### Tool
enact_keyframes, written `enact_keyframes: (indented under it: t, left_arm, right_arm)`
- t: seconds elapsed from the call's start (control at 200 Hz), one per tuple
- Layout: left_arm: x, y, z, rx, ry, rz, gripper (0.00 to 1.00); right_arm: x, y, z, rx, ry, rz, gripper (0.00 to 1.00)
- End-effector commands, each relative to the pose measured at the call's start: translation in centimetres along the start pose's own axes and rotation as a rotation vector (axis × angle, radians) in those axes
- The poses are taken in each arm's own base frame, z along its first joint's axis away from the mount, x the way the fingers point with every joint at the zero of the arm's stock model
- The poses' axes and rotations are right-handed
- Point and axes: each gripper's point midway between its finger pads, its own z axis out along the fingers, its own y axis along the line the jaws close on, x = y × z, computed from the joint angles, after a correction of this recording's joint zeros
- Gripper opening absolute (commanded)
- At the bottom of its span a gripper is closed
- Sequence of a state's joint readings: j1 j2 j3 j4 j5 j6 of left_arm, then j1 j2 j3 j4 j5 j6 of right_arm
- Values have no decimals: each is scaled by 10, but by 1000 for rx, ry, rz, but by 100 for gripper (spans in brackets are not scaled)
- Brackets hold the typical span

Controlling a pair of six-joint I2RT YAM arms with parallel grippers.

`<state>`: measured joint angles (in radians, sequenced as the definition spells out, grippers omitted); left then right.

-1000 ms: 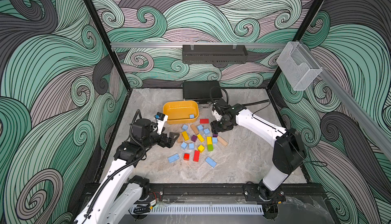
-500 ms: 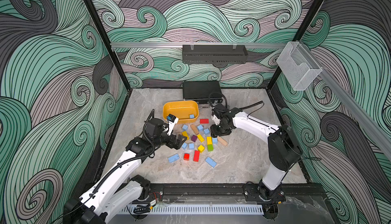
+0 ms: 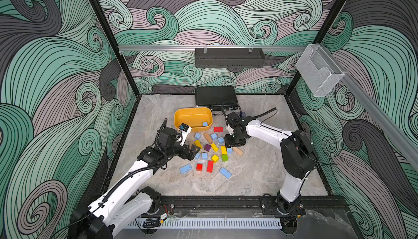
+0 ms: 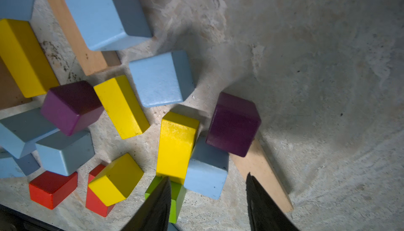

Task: Pick out the blue building blocks
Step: Pick up the building block from the center of the board.

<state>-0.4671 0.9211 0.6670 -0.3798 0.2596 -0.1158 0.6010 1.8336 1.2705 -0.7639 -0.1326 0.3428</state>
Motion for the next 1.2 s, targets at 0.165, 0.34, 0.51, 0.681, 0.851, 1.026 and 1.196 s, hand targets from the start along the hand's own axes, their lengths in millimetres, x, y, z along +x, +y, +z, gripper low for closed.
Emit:
enact_keyframes:
  t: [0.165,0.34,0.51,0.681,0.851,1.026,1.196]
  left_arm:
    - [-5,1,-6,-19,-22,4,99]
    - [-4,1,-5,-21,-22,2,99]
    - [-7,2,-7,-30,-6,6,99]
    - [-8,4,-10,-47,-20,5,99]
    - [-6,3,-11,-44,-26,12,99]
    - [-5,4,-12,-45,-28,16,99]
    - [-6,3,-15,-45,-30,17,99]
  right_arm:
    - [11,-3,12,18,47,15,53]
    - [15,-8,17,42,60,14,50]
    - [19,-11,18,61,63,7,45]
    - [25,-11,22,64,81,-6,39]
    - [27,-5,23,60,86,-10,33]
    - [27,-5,22,71,79,-7,30]
    - [32,-6,24,78,89,-8,32]
